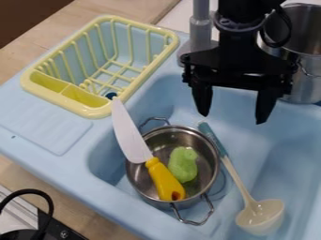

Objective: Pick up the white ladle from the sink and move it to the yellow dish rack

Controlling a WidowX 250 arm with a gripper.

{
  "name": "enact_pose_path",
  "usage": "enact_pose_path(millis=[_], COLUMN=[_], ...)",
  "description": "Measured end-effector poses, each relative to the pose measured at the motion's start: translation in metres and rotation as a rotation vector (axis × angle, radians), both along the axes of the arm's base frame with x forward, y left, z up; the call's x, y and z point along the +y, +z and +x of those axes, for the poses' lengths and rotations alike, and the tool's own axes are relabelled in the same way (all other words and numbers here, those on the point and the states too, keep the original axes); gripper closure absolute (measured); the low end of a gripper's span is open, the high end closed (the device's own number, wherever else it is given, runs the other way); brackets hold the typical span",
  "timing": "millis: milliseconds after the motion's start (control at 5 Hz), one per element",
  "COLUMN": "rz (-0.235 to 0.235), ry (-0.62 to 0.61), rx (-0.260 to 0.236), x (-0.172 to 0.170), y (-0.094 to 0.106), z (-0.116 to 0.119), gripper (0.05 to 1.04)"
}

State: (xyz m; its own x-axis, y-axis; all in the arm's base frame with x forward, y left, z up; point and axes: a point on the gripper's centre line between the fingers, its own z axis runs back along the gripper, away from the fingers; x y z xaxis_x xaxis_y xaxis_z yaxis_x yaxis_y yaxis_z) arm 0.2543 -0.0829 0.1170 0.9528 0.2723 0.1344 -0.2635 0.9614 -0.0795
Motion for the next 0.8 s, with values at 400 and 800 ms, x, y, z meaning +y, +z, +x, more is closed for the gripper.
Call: enact_pose_path(millis=[400,800], rz=[0.052,0.06], ry=[0.044,0.094], rx=[0.059,0.045], x=[-0.003,-0.027], y=[-0.005,0.008], z=[-0.012,-0.032], gripper=[0.098,0.098])
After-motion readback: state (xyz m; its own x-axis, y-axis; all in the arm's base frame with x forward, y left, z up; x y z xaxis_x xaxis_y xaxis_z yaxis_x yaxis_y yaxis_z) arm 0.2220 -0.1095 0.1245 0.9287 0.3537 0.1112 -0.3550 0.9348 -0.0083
